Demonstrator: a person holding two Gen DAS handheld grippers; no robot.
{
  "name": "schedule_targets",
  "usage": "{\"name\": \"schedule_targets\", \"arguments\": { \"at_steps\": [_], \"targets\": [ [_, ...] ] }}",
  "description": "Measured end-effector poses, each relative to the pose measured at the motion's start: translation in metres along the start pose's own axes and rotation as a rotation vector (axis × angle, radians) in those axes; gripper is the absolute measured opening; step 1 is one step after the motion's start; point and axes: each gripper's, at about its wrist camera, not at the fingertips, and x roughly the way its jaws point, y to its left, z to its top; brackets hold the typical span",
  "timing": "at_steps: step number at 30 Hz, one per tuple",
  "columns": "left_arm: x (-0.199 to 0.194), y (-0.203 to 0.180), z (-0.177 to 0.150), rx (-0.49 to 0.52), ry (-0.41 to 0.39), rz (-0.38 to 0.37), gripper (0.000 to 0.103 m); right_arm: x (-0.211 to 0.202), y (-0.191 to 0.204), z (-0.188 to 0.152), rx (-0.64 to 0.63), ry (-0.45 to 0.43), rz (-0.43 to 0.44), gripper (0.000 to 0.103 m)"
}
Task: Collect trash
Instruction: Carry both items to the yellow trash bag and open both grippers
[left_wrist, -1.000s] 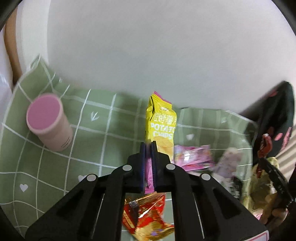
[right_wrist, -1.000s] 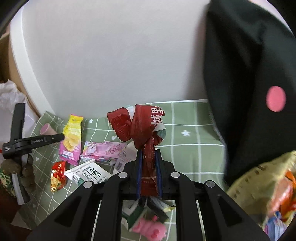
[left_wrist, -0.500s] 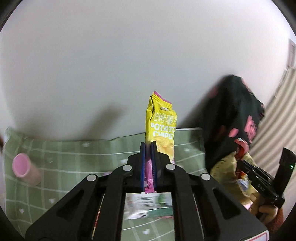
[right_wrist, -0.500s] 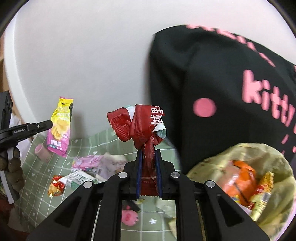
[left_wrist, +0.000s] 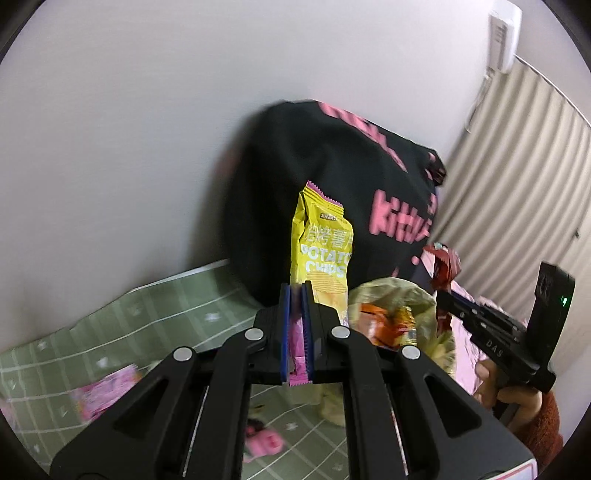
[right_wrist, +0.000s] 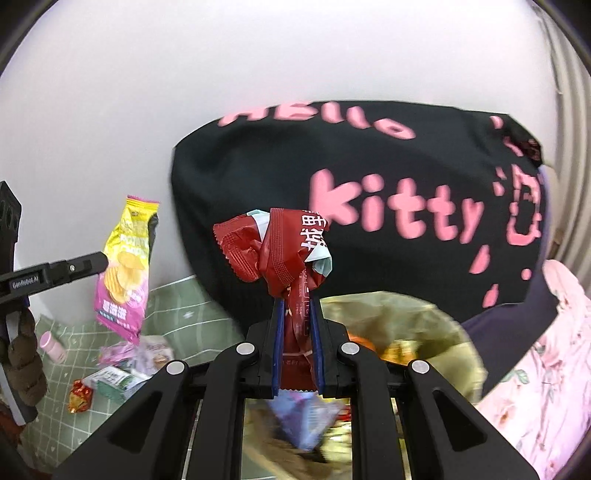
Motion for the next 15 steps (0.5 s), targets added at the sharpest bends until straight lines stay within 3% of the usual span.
{"name": "schedule_targets", "arguments": {
  "at_steps": [8, 15],
  "targets": [
    [0.047, -0.054, -0.007, 0.086, 0.064, -0.075, 0.006, -0.025, -0.051, -0.001, 0.023, -0.017, -0.083, 0.014],
    [0.113, -0.104, -0.029, 0.192, 0.183, -0.118, 0.006, -0.008, -0.081, -0.017, 0.037, 0.067, -0.098, 0.014]
  ]
}}
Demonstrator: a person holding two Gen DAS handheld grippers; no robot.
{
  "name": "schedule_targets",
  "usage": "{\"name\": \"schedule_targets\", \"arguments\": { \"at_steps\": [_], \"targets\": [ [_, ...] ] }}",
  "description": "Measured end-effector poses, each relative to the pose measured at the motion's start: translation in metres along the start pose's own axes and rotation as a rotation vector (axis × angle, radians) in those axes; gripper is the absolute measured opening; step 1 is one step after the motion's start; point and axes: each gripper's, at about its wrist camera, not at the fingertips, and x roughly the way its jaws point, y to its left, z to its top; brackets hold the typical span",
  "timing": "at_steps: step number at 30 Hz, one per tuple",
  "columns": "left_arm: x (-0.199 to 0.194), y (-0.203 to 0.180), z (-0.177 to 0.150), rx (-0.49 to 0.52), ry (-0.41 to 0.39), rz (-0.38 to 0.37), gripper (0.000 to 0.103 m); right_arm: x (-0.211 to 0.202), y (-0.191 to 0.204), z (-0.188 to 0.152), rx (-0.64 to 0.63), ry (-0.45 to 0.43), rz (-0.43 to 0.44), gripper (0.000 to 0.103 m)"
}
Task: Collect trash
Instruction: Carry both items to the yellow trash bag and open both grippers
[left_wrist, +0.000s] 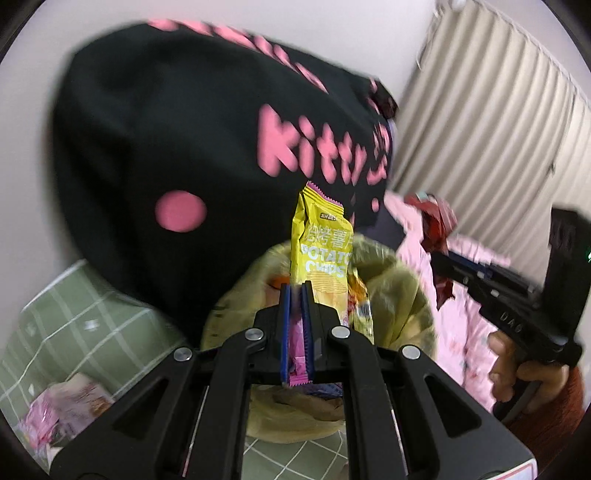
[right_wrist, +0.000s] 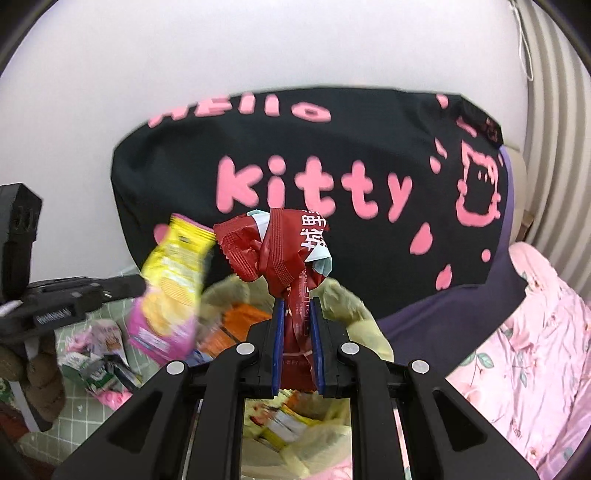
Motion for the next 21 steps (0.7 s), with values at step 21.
{"name": "schedule_targets", "arguments": {
  "at_steps": [21],
  "targets": [
    [0.075, -0.015, -0.014, 0.041, 0.129, 0.024, 0.006, 0.067, -0.015, -0.035, 0.02, 0.206, 0.065, 0.014]
  ]
}}
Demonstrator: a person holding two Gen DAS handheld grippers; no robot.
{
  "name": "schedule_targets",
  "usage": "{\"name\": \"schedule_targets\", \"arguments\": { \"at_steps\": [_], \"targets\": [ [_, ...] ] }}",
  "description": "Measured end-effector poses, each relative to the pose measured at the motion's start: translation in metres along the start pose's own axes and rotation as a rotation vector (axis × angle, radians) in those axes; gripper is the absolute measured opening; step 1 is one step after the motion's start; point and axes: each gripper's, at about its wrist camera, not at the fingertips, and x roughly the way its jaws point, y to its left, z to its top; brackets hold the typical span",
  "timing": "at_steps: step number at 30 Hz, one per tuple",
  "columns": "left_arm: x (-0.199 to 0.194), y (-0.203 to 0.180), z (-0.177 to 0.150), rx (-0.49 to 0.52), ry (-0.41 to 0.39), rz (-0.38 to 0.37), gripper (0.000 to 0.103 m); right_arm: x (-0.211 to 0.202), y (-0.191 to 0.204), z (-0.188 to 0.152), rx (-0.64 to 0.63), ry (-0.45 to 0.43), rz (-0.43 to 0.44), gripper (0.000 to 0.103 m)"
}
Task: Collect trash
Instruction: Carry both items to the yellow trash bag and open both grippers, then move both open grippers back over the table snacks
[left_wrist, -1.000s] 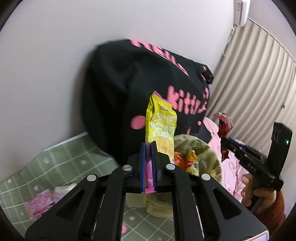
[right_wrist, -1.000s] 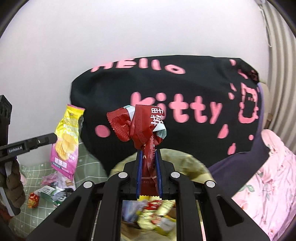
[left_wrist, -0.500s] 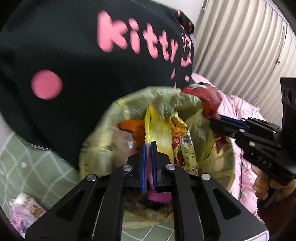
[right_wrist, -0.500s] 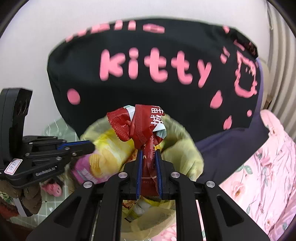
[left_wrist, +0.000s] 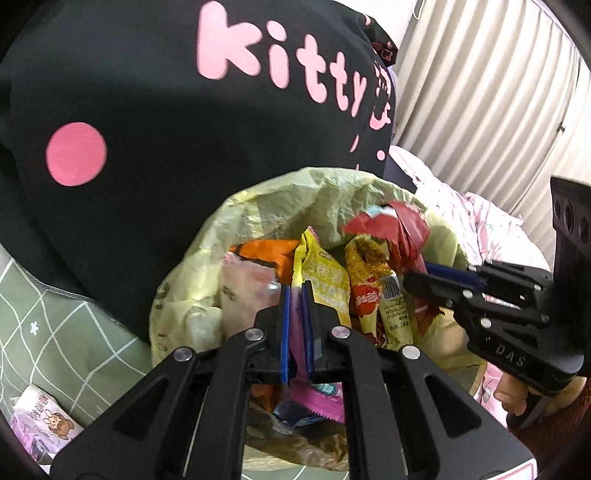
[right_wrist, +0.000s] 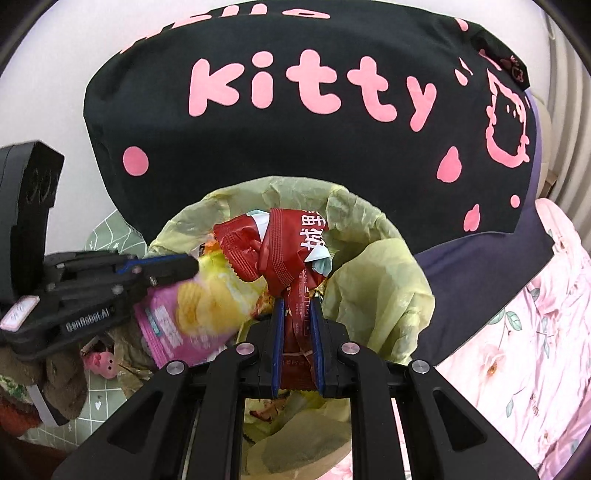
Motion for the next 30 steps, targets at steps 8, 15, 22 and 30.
{"name": "schedule_targets", "arguments": {
  "at_steps": [8, 15, 22, 30],
  "targets": [
    [-0.006, 0.014, 0.002, -0.085, -0.011, -0.056, 0.006, -0.007, 0.0, -0.004, 0.027, -0.009, -0.018, 0.017],
    [-0.041, 0.028, 0.0, -0.148, -0.077, -0.096, 0.032, -0.016, 0.002, -0.005, 0.038, -0.043, -0.04, 0.035],
    [-0.102, 0.062, -0.02, -0.194, -0.188, 0.007, 0.043, -0.032, 0.027, 0.001, 0.003, -0.118, -0.023, 0.037],
    [-0.178, 0.132, -0.093, -0.255, -0.246, 0.214, 0.046, -0.039, 0.091, 0.005, -0.124, -0.204, 0.139, 0.038]
  ]
}}
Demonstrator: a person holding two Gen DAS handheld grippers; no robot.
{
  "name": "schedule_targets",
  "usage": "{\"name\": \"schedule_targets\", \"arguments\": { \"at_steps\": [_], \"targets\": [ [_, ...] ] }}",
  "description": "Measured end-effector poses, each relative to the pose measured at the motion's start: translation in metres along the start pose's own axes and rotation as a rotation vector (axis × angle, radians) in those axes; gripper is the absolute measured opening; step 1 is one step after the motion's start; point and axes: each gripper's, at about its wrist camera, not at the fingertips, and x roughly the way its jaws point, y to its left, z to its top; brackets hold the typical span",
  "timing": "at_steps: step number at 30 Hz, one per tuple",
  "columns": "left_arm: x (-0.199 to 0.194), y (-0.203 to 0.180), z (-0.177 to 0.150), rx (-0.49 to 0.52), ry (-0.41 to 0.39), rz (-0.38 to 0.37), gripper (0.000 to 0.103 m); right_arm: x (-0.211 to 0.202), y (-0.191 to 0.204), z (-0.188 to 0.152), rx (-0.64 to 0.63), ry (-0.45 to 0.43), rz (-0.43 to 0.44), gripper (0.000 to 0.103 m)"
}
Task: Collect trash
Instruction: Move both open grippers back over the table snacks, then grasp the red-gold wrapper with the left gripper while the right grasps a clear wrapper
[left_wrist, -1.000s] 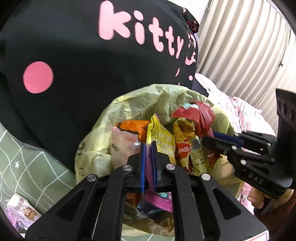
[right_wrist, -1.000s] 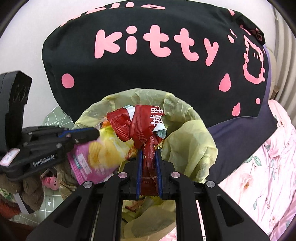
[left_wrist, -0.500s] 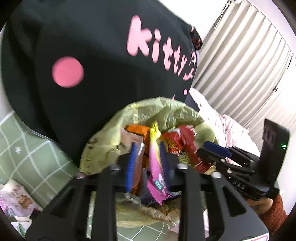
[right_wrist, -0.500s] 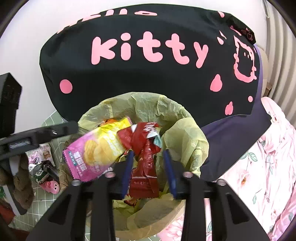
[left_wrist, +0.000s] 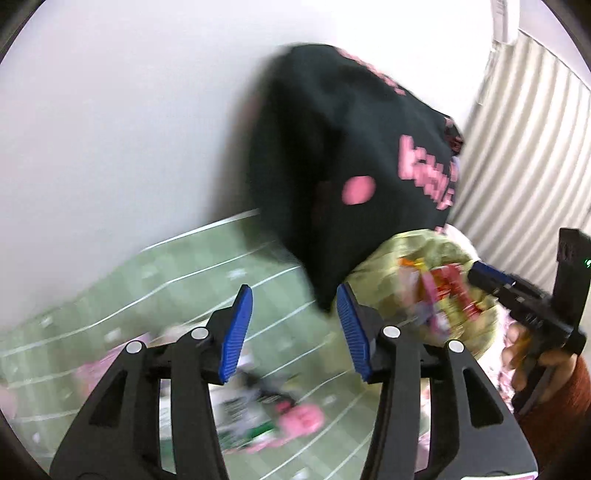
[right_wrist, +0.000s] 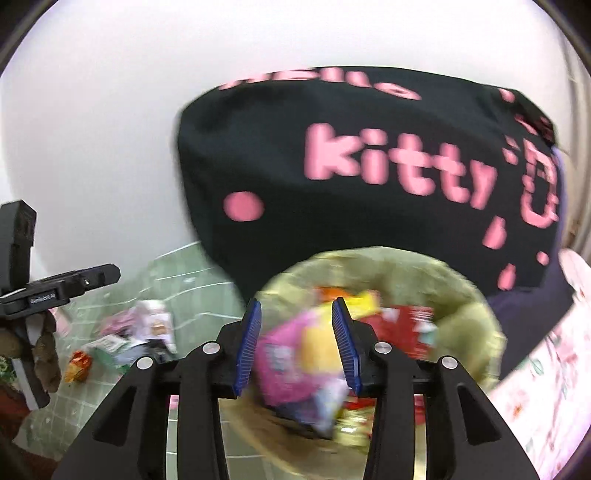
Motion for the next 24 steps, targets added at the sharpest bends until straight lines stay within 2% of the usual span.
{"name": "schedule_targets", "arguments": {
  "at_steps": [2, 5, 7, 10, 12, 16, 20, 24],
  "targets": [
    [-0.014, 0.022, -0.013, -0.025, -0.007, 0.045, 0.047, 0.007, 0.021, -0.001, -0.044, -0.006, 0.044, 0.038],
    [-0.042, 0.067, -0.041, -0.08, -0.007, 0.152, 0.048, 0.019, 0.048, -0.004, -0.088, 0.0, 0.126, 0.038],
    [-0.056, 0.091, -0.057, -0.126, -0.001, 0.203, 0.049, 0.027, 0.064, -0.006, -0.104, 0.009, 0.177, 0.045],
    [-0.075, 0.122, -0.08, -0.207, 0.006, 0.282, 0.049, 0.045, 0.088, -0.013, -0.128, 0.056, 0.253, 0.047],
    [-0.086, 0.141, -0.099, -0.262, 0.02, 0.323, 0.049, 0.056, 0.101, -0.017, -0.151, 0.086, 0.272, 0.047],
    [-0.091, 0.159, -0.128, -0.313, 0.081, 0.331, 0.051, 0.076, 0.136, -0.029, -0.233, 0.156, 0.338, 0.047],
    [-0.081, 0.161, -0.147, -0.363, 0.153, 0.335, 0.053, 0.085, 0.158, -0.039, -0.29, 0.188, 0.375, 0.047],
    [-0.066, 0.165, -0.157, -0.424, 0.193, 0.354, 0.053, 0.091, 0.168, -0.045, -0.325, 0.21, 0.371, 0.047]
  ]
}}
